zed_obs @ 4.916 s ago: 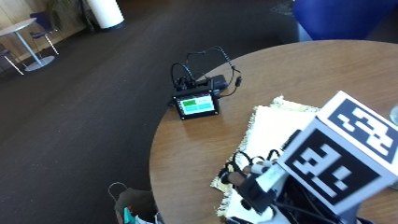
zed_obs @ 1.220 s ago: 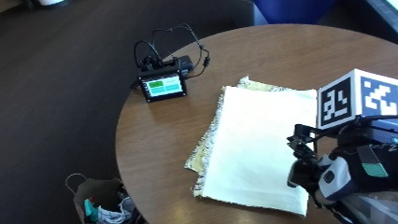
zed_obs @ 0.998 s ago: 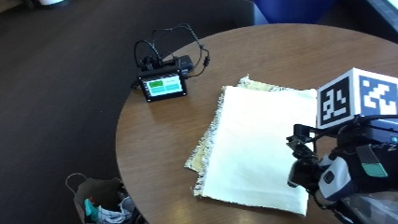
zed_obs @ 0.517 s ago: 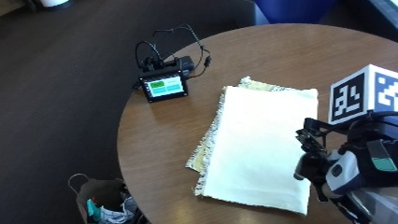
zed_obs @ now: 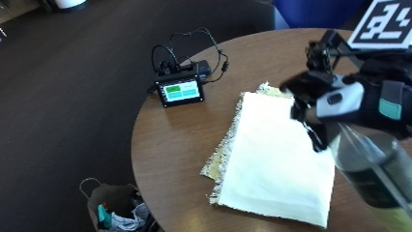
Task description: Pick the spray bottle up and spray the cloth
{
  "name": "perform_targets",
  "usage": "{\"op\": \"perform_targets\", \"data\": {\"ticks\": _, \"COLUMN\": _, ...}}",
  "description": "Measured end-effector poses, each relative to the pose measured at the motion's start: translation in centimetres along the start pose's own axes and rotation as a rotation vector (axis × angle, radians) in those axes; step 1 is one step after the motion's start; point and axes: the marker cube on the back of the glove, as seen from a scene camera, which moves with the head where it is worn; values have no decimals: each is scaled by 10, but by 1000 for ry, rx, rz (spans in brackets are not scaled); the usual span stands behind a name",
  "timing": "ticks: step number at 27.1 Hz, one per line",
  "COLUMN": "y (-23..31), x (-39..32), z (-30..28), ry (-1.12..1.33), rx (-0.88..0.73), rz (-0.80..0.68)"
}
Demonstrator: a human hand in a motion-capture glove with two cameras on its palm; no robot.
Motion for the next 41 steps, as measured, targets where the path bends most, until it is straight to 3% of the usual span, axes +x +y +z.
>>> {"op": "perform_targets", "data": {"ticks": 6, "y": -27, "x": -72, "z": -45, "ry": -172, "rx": 351, "rz": -351}}
{"op": "perform_targets", "data": {"ticks": 10, "y": -70, "x": -96, "z": -63, "ry": -292, "rx": 559, "rz": -501}}
{"op": "perform_targets", "data": {"ticks": 15, "y": -121, "x": -90, "z": -82, "ry": -353, "rx": 774, "rz": -545}}
{"op": "perform_targets", "data": {"ticks": 20, "y": -150, "x": -75, "z": -94, "ry": -383, "rx": 906, "rz": -470}}
{"op": "perform_targets", "data": {"ticks": 26, "y": -155, "x": -51, "z": -107, "ry": -440, "rx": 911, "rz": -398}}
{"op": "perform_targets", "data": {"ticks": 35, "y": -142, "x": -23, "z": -112, "ry": -405, "rx": 765, "rz": -400}}
{"op": "perform_targets", "data": {"ticks": 41, "y": -83, "x": 13, "z": -90, "ry": -334, "rx": 719, "rz": -447}}
